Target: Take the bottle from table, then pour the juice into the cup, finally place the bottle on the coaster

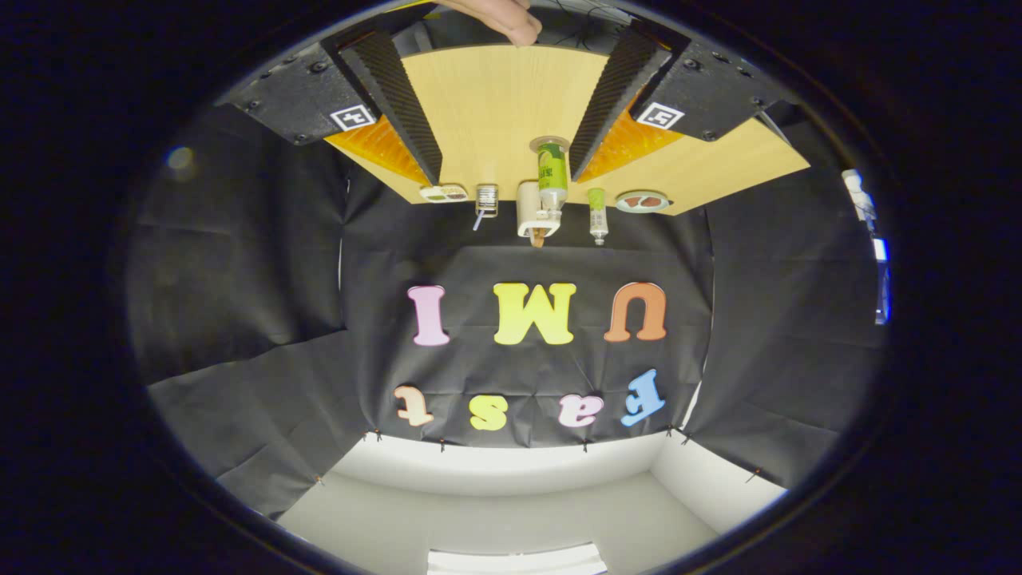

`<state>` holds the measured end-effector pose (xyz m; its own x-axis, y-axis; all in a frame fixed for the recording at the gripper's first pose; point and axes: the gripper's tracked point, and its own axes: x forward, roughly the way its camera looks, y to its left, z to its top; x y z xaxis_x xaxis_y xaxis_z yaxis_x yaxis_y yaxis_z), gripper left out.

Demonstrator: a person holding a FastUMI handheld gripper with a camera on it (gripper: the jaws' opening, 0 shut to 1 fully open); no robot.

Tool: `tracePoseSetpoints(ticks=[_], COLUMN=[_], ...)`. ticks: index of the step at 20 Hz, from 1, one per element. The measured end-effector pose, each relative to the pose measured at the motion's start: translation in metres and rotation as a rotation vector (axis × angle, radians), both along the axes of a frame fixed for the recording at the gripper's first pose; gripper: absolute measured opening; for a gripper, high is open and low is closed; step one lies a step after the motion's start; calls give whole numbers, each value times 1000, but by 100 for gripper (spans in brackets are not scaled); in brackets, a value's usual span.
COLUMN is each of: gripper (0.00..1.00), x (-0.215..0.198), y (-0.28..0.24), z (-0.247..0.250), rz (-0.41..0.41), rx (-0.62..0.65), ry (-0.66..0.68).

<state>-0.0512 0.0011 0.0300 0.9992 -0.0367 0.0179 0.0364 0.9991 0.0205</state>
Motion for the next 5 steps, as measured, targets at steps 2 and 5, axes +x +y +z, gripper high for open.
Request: tracePoseSetpoints(ticks=[2, 5], gripper=[100, 100], x=[-1, -2], y=[2, 2], z=[3, 3], rz=[10, 14], rx=[0, 11], ry=[-14, -21])
